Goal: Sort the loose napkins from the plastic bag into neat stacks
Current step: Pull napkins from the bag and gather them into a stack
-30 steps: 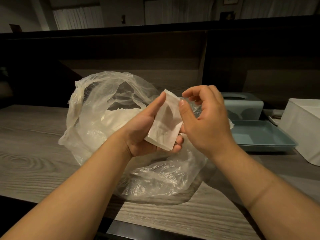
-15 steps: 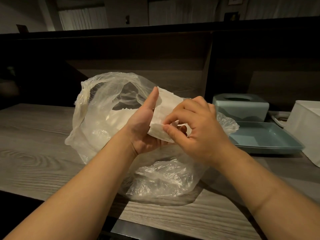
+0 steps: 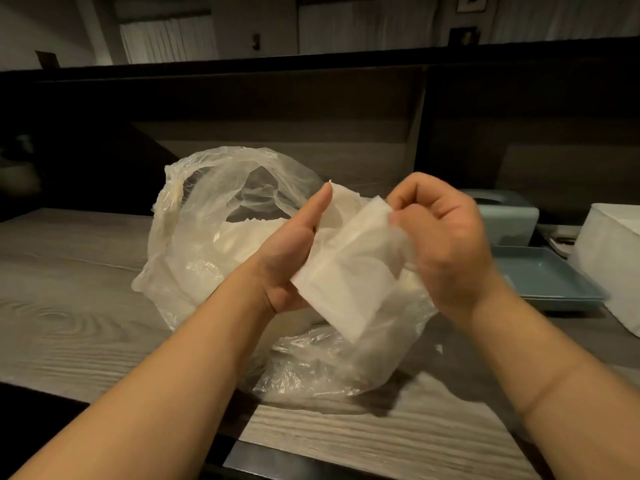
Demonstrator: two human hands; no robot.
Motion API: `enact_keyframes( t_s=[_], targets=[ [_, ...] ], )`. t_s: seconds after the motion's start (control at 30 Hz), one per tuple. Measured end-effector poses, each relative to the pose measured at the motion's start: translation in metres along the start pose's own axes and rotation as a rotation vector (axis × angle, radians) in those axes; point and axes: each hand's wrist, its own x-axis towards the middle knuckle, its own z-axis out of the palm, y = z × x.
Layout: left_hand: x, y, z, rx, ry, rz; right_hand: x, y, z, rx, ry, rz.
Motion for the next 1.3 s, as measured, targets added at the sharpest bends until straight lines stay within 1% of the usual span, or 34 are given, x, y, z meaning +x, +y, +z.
enact_keyframes(
  t_s=[0.07, 0.1, 0.23, 0.33, 0.5, 0.87, 1.03, 1.13, 1.23, 1.3],
  targets=[
    [-0.002, 0.0, 0.0, 0.024, -0.089, -0.016, 0.001, 0.006, 0.002, -0.283, 0.003, -0.019],
    [-0.002, 0.0, -0.001, 0.047, -0.106, -0.022, 0.001, 0.009, 0.003, -0.375, 0.002, -0.022],
    [-0.003, 0.0, -0.002, 0.115, -0.199, -0.054, 0.002, 0.013, 0.003, -0.496, 0.043, -0.063],
    [-0.002, -0.001, -0.004, 0.156, -0.251, -0.068, 0.004, 0.014, 0.001, -0.513, 0.077, -0.096],
    [0.0, -0.002, -0.007, 0.17, -0.282, -0.074, 0.004, 0.016, 0.003, -0.524, 0.112, -0.11],
    [0.0, -0.002, -0.008, 0.19, -0.305, -0.081, 0.004, 0.015, 0.005, -0.577, 0.139, -0.1],
    [-0.001, -0.002, -0.007, 0.175, -0.271, -0.077, 0.004, 0.014, 0.005, -0.561, 0.162, -0.084],
    [-0.001, -0.002, -0.006, 0.179, -0.275, -0.08, 0.003, 0.013, 0.005, -0.464, 0.107, -0.049],
    [-0.001, -0.002, -0.007, 0.195, -0.263, -0.096, 0.002, 0.014, 0.005, -0.462, 0.003, -0.031],
    [-0.002, -0.002, -0.008, 0.196, -0.254, -0.101, 0.002, 0.015, 0.006, -0.475, 0.001, -0.053]
  ],
)
